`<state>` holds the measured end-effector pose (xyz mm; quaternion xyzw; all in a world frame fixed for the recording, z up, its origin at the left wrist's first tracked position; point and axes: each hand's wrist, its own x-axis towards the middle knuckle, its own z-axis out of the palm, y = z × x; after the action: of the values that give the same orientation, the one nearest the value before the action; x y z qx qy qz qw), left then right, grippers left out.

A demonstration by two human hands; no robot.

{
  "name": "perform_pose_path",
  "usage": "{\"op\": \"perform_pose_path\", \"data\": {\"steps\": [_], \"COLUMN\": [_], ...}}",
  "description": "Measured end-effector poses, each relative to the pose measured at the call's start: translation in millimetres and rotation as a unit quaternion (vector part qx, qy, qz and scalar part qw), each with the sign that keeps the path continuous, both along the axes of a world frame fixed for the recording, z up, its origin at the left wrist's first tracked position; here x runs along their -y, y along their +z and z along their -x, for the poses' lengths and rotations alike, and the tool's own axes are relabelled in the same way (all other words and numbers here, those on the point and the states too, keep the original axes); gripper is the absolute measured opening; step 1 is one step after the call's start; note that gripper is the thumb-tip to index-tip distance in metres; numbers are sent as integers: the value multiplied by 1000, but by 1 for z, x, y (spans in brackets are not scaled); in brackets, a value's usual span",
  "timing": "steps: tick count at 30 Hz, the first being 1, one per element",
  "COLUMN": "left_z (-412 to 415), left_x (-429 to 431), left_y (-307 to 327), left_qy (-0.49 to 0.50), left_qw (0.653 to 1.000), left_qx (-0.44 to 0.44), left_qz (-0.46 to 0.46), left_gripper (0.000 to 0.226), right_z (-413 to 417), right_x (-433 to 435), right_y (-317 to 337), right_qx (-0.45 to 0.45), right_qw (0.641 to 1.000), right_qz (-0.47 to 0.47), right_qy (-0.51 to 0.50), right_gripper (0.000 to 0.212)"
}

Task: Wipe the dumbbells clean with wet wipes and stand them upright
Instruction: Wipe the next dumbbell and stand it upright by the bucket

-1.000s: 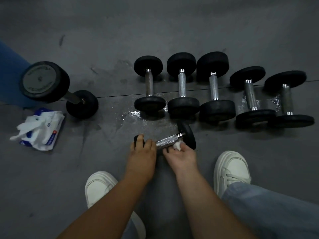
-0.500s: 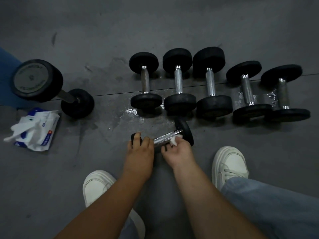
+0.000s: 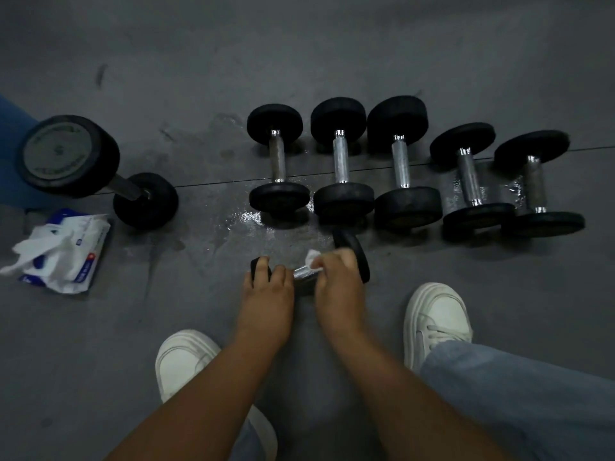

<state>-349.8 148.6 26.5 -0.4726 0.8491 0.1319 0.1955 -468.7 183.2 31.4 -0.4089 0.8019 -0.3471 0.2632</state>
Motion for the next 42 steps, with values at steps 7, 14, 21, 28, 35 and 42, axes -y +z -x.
{"op": "perform_pose_path", "data": {"steps": [7,14,21,28,35,42], "left_z": [0,0,0,0,1,-1], "left_x": [3,-1,-2,1,7,11], "left_y": [1,0,5,4,4,4], "left_qy": [-10,-7,-15,-22,-26,-29], "left_qw": [1000,1000,999,999,999,999], "left_qx": [20,12,32,37,29,32], "left_qz": [-9,-2,-4,-2,-14,-18], "left_gripper": [51,47,55,55,58,57], "right_z": [-6,-8,6,12,22,-18], "right_x": [-13,-13,1,3,-17,-32], "right_y": [-16,-8,-7,-21,-34,-46], "right_qx": [-283,-340,-221,-218,-98,646], "right_qw": [901,850,895,913,972,590], "right_qz": [-248,-316,-318,-283,-136,-69], "right_qy": [213,250,222,197,166,-479], "right_gripper": [62,68,71,71,51,21]}}
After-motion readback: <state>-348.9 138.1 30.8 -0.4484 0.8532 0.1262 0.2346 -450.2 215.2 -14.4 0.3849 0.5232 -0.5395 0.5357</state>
